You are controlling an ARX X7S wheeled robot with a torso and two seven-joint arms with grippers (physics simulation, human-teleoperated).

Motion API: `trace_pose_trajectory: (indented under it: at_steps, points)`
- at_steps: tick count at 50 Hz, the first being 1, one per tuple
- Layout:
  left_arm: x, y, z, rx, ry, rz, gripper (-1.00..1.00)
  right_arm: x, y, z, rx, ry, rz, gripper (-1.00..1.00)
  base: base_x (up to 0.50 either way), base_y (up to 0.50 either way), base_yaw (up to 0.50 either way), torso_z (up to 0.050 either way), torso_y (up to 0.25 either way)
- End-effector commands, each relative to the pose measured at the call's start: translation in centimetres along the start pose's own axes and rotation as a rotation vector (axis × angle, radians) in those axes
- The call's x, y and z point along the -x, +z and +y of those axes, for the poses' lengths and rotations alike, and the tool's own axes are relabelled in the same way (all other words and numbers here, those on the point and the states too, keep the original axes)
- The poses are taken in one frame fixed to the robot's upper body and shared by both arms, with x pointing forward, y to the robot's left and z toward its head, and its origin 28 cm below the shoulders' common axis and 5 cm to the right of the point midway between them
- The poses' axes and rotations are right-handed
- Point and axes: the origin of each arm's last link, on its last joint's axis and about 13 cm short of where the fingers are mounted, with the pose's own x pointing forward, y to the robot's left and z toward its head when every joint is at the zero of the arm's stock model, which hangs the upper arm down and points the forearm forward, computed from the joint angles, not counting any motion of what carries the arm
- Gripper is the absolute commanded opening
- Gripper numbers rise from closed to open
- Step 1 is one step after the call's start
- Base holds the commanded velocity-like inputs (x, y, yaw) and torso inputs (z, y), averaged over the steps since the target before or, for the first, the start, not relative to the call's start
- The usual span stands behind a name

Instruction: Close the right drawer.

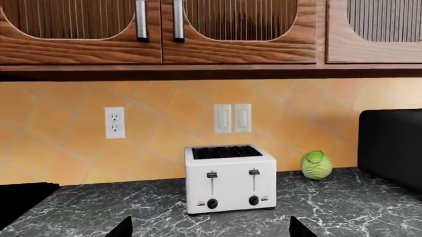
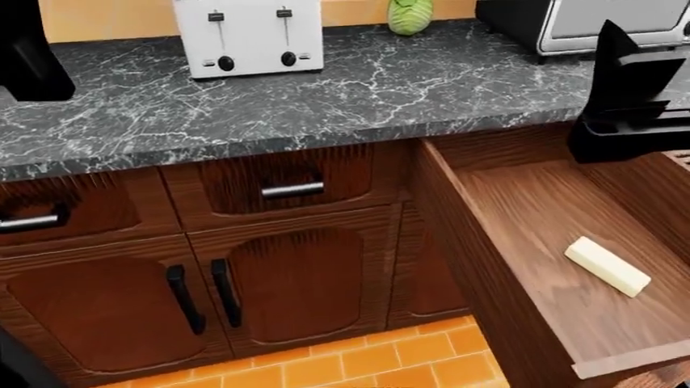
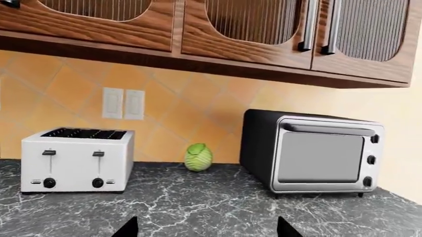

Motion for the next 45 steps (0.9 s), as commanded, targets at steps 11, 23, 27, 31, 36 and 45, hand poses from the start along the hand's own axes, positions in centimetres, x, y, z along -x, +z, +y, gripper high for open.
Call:
trace_pose_trajectory:
  at_steps: [11,23,27,31,36,45]
  points:
    - [-0.08,0.10,0.20,0.010,0.010,-0.001,1.00,-0.18,0.59,-0.88,-0.008,-0.032,-0.015,1.00,0.00,0.00,-0.50,0.000,0.000]
    - [-0.05,0.21,0.21,0.013,0.010,-0.003,1.00,-0.15,0.67,-0.94,-0.009,-0.030,-0.017,1.00,0.00,0.00,-0.50,0.000,0.000]
    - [-0.05,0.24,0.23,0.013,0.011,-0.003,1.00,-0.16,0.68,-1.00,-0.009,-0.030,-0.015,1.00,0.00,0.00,-0.50,0.000,0.000]
    - [-0.03,0.27,0.19,0.013,0.009,-0.003,1.00,-0.12,0.75,-1.03,-0.012,-0.031,-0.015,1.00,0.00,0.00,-0.50,0.000,0.000]
    - [-0.04,0.28,0.20,0.014,0.008,-0.003,1.00,-0.14,0.84,-1.06,-0.012,-0.032,-0.018,1.00,0.00,0.00,-0.50,0.000,0.000]
    - [-0.06,0.27,0.25,0.016,0.011,-0.003,1.00,-0.12,0.84,-1.10,-0.012,-0.032,-0.018,1.00,0.00,0.00,-0.50,0.000,0.000]
